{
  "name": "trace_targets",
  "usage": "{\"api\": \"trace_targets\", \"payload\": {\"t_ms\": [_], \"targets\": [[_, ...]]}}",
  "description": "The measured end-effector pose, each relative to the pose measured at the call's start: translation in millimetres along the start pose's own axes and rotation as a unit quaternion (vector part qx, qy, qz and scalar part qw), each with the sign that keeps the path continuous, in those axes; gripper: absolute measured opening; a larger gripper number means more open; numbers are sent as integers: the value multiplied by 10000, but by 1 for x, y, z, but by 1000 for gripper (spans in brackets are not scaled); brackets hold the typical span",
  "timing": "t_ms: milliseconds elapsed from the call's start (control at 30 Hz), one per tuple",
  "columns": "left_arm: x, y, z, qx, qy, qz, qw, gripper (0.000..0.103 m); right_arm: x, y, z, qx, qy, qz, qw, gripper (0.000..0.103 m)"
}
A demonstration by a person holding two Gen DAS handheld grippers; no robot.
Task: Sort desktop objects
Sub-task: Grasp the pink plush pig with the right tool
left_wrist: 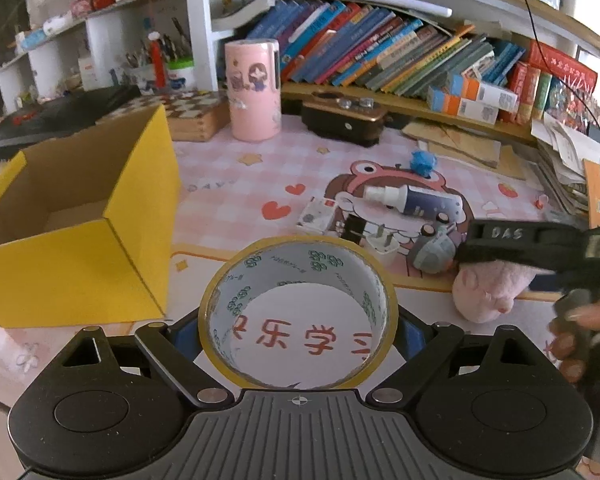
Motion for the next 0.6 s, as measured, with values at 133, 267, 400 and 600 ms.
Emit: {"api": "trace_targets", "payload": {"t_ms": [133, 267, 400, 600], "targets": [[-1, 7, -4, 18, 118, 21, 9999, 92, -3, 1, 1, 148, 4, 3, 9999, 86], [-4, 9, -3, -70, 163, 58, 9998, 92, -4, 8, 4, 297, 1, 92, 9995, 74], [-6, 11, 1, -148, 182, 55, 9997, 92, -8, 25, 11, 316, 113, 310, 9990, 71], [-9, 15, 9, -313, 176, 70, 9993, 92, -21, 51, 21, 434, 347, 412, 9976, 71]]}}
Point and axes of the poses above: each gripper's, at about its wrist camera, not at the fingertips, and y roughly against the way its jaws point, z to its right, x to its top, the point moved 8 cm from there along -y, roughly the way its jaws point, and after that the axes turned 14 degrees about -x, right-handed, at the moved point
